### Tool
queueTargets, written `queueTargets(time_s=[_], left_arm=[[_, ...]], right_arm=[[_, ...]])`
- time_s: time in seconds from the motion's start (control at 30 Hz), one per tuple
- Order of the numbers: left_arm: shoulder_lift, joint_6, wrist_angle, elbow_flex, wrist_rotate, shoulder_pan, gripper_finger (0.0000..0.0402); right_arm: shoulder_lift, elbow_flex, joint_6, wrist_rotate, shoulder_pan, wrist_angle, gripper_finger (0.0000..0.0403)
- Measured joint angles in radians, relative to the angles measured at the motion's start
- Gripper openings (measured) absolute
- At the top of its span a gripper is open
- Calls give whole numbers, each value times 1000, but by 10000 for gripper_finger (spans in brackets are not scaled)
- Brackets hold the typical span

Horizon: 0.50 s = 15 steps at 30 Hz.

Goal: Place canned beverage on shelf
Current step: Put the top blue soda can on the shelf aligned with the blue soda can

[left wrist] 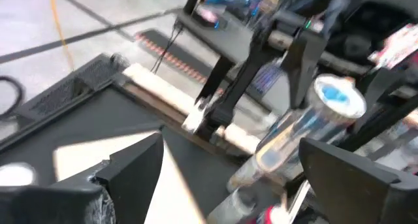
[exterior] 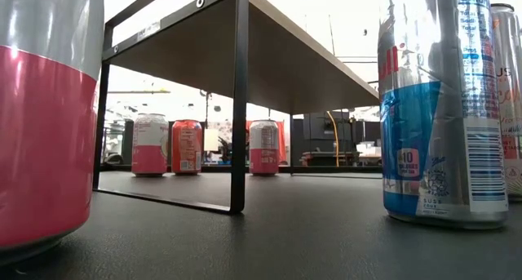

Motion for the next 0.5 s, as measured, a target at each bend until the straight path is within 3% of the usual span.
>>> queueTargets(time_s=[0.5], left_arm=[[-86,33,-190,-1,13,-37,358]], right_arm=[[2,-628,182,349,124,741,212]])
